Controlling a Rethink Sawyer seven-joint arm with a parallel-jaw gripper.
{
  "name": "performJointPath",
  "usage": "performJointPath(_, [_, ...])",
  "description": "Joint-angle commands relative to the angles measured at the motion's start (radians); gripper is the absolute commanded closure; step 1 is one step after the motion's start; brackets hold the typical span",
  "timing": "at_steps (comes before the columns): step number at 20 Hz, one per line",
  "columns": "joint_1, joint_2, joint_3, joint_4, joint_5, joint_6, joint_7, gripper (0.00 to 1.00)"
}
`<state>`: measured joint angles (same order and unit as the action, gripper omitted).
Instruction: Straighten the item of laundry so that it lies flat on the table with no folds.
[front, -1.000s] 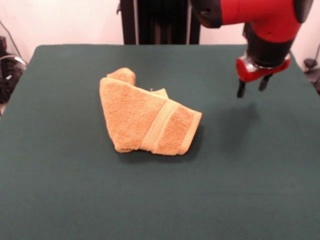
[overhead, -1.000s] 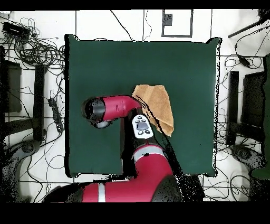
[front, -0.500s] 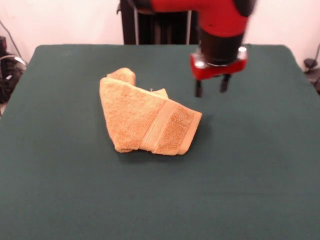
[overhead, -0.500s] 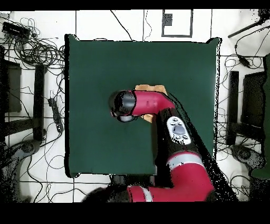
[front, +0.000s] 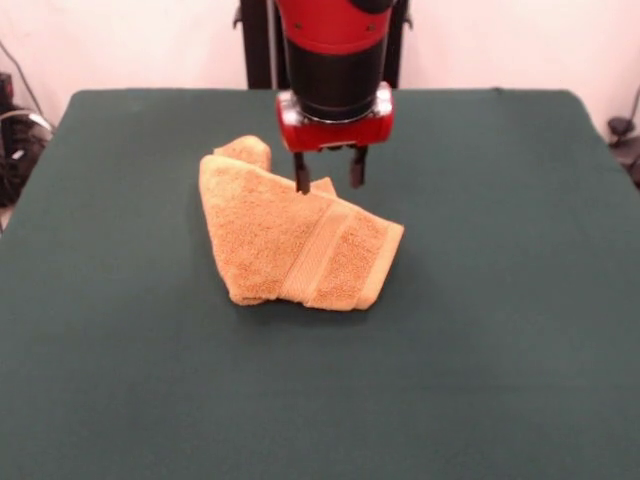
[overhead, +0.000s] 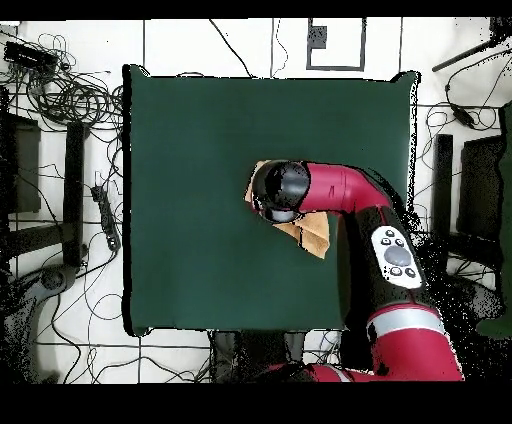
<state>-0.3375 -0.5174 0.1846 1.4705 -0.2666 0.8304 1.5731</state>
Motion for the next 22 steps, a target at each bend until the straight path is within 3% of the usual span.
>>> performJointPath(1, [0.049, 0.128, 0.178, -0.006, -0.039, 0.028, -0.158, 0.0])
performJointPath(5, [0.066, 0.165, 0.195, -0.004, 0.026, 0.015, -0.05, 0.0])
performJointPath(13, [0.081, 0.217, 0.217, -0.037, 0.064, 0.02, -0.007, 0.0])
performJointPath(17, [0.087, 0.224, 0.19, -0.057, 0.021, 0.018, -0.026, 0.0])
performJointPath(22, [0.08, 0.261, 0.165, -0.154, -0.068, 0.079, -0.156, 0.0])
